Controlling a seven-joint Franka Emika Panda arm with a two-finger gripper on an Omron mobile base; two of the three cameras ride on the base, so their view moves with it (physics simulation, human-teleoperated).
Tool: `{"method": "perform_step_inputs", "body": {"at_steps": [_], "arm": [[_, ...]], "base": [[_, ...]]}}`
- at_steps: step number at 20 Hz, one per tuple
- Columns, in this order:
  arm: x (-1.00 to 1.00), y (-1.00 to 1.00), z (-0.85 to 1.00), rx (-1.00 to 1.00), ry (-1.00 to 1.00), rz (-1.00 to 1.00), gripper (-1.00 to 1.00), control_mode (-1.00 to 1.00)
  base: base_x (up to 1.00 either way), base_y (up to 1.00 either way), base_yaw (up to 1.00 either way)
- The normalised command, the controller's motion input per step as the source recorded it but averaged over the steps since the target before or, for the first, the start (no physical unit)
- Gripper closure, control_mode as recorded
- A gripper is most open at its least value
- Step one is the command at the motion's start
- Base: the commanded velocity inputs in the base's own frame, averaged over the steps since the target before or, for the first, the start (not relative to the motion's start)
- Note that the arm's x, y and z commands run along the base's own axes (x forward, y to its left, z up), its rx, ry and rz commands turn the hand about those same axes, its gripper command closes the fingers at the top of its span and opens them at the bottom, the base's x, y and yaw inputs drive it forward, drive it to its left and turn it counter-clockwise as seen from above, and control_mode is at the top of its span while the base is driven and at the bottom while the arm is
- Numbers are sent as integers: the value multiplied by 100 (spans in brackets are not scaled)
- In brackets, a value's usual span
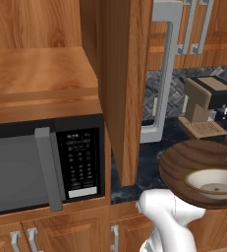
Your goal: Pick up the bowls on the counter and stack them on top of one another in the open cabinet. Place the smaller bowl on top of the larger bowl.
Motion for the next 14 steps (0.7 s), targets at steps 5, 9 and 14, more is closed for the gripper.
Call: {"method": "perform_step_inputs", "body": {"at_steps": [5,9,14], "arm": [[0,0,0,0,0,0,100,100],[0,0,0,0,0,0,100,100],[0,0,0,0,0,0,100,100]], "base": [[-33,0,0],[-63,0,0],[-53,8,0]]}}
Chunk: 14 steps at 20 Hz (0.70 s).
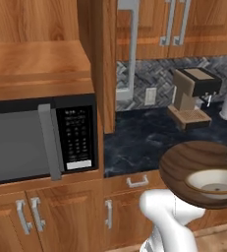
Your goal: Pick up the bowls on the counter and stack them on top of one another in the open cabinet. Place the smaller bowl on top of the larger bowl.
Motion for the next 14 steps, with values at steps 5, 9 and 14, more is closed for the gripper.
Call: {"method": "perform_step_inputs", "body": {"at_steps": [5,9,14], "arm": [[0,0,0,0,0,0,100,100],[0,0,0,0,0,0,100,100],[0,0,0,0,0,0,100,100]], "base": [[-32,58,0],[-39,78,0],[-41,86,0]]}}
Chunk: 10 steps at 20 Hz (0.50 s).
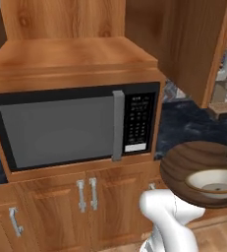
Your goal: Pick up the bowls on the counter and stack them on top of one another in the open cabinet. Place the smaller bowl on top of the larger bowl.
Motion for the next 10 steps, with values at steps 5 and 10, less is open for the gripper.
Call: {"method": "perform_step_inputs", "body": {"at_steps": [5,10], "arm": [[0,0,0,0,0,0,100,100],[0,0,0,0,0,0,100,100]], "base": [[-36,93,0],[-28,89,0]]}}
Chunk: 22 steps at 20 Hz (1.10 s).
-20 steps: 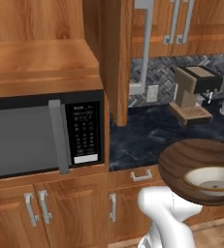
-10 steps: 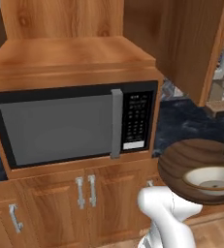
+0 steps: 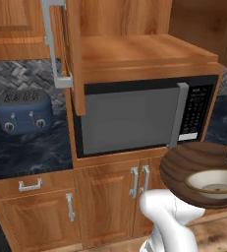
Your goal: Pick up the bowls on the counter and stack them on top of one another in the open cabinet. Place the smaller bowl on top of the larger bowl.
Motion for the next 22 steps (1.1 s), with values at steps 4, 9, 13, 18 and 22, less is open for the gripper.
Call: {"method": "perform_step_inputs", "body": {"at_steps": [4,9,13,18,22], "arm": [[0,0,0,0,0,0,100,100],[0,0,0,0,0,0,100,100],[0,0,0,0,0,0,100,100],[0,0,0,0,0,0,100,100],[-1,0,0,0,0,0,100,-100]], "base": [[-2,20,0],[23,8,-2],[64,31,-7],[57,39,-8],[12,16,-3]]}}
